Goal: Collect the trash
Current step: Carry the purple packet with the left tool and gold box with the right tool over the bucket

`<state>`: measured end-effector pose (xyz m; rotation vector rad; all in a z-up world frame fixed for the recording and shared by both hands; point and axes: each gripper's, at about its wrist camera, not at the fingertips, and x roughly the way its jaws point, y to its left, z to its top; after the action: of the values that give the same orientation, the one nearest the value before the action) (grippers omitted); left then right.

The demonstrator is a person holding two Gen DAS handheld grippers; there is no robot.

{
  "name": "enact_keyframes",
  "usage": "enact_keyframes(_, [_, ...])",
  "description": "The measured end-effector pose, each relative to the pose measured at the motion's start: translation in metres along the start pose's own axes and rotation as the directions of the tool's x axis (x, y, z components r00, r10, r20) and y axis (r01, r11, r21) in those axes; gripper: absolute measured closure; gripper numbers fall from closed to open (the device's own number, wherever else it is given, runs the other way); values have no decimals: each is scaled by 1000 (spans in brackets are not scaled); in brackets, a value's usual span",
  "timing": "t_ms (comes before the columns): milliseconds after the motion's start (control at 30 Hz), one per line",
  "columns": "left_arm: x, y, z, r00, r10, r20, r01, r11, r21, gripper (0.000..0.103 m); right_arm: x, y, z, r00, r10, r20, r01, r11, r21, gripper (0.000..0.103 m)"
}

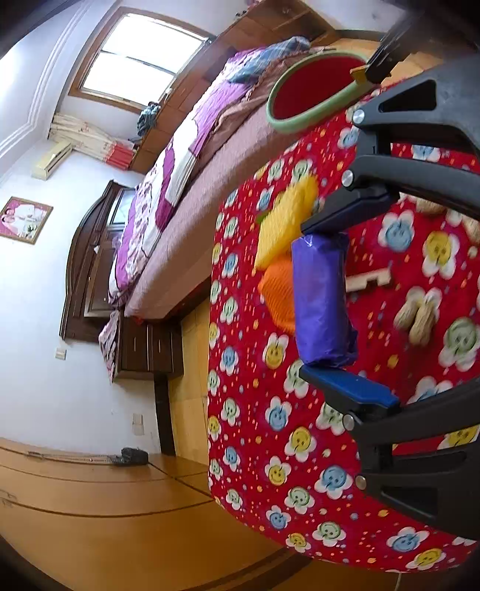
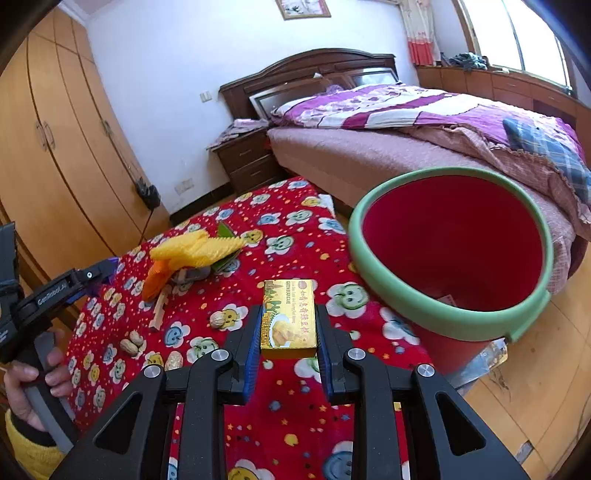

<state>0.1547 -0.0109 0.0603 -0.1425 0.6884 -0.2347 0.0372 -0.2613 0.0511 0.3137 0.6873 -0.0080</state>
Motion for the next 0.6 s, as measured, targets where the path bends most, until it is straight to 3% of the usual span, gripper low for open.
enact_keyframes(600, [-17,-79,-6,989,-138,-51,143,985,98,32,-42,-42,7,994,-31,109,26,999,48,77])
